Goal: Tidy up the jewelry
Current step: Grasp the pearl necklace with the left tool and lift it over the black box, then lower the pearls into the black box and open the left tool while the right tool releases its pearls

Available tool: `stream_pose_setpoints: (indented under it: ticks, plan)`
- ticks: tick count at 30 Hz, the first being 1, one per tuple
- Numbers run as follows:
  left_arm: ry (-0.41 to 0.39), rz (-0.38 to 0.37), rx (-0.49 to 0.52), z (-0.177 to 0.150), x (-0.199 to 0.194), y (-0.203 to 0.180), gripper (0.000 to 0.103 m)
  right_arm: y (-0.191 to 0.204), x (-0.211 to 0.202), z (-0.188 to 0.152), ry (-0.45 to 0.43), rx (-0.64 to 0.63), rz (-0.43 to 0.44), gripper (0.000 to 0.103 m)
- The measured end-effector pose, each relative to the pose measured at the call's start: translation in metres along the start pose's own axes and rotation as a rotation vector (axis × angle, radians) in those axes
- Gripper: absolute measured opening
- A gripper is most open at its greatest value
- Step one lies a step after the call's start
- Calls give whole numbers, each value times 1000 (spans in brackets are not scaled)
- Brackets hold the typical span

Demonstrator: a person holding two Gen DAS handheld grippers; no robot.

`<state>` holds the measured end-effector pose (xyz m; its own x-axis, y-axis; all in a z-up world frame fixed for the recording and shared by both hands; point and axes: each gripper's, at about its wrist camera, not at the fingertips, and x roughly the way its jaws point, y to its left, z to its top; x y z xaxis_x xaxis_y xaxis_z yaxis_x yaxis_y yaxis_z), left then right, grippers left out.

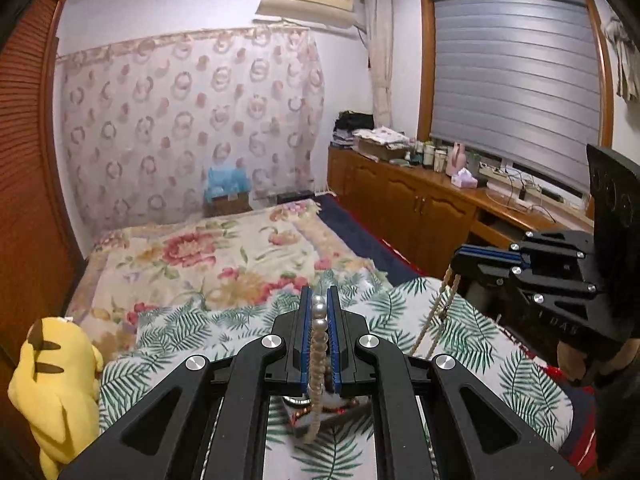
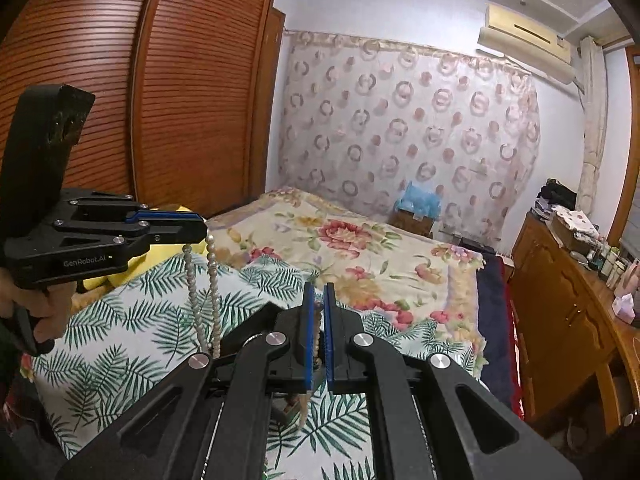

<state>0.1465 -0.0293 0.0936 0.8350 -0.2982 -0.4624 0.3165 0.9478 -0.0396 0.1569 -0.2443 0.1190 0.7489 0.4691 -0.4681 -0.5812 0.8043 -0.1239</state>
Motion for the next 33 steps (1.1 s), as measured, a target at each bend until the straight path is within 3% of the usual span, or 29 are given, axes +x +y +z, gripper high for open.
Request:
stream_pose_setpoints:
  ticks: [14,24,27,33]
  plan:
    - [-44,14,-17,32,9,9,7,-13,5,30,-54,40,-5,5]
    - [64,28,-60,-13,48,29,7,-11,21,47,-70,37,-16,5]
    - [82,54,-68,-26,56,32,7,-9,39,45,-43,39,-20,5]
    - [105,37,-80,-40,62,34,7,-2,82,27,45,57,4,5]
